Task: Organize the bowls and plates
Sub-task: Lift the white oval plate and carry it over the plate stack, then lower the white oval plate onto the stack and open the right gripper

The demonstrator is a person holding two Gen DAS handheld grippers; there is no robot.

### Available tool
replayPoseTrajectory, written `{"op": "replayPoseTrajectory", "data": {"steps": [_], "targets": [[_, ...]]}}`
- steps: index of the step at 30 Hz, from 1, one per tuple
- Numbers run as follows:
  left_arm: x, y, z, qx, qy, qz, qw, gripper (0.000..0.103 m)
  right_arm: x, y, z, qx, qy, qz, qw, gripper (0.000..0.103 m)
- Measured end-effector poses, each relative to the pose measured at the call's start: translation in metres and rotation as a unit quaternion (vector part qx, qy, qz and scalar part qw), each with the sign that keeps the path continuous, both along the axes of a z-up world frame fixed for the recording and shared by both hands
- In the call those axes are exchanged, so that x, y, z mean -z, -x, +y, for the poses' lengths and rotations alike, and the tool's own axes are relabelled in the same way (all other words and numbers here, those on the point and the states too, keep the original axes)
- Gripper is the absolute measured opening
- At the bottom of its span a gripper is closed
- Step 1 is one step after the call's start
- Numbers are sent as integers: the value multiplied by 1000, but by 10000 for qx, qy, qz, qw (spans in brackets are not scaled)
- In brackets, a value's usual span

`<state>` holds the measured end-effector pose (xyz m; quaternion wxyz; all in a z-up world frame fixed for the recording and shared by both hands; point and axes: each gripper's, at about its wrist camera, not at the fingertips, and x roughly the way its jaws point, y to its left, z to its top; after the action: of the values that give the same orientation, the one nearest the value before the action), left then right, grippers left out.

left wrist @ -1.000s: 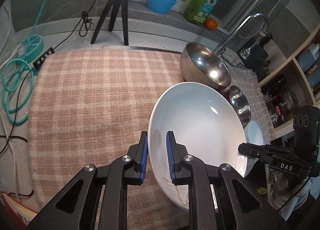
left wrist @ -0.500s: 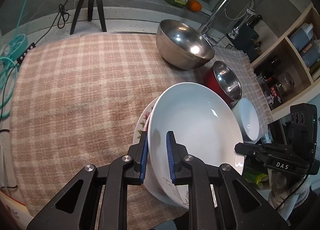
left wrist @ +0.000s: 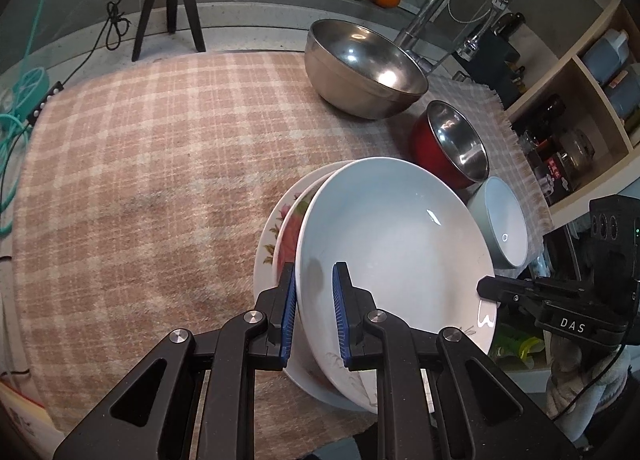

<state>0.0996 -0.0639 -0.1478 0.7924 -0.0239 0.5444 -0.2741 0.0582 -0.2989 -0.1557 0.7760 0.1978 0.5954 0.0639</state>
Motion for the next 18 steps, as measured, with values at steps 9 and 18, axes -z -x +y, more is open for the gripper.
{"op": "replayPoseTrajectory", "data": {"steps": [9, 18], "targets": [[3, 0, -1, -13, -87, 3, 10000, 16, 0, 1, 3, -14, 30, 24, 10000, 10], [3, 1, -1, 0, -132, -18, 9999, 16, 0, 1, 5, -61, 84, 31, 9999, 10]]}}
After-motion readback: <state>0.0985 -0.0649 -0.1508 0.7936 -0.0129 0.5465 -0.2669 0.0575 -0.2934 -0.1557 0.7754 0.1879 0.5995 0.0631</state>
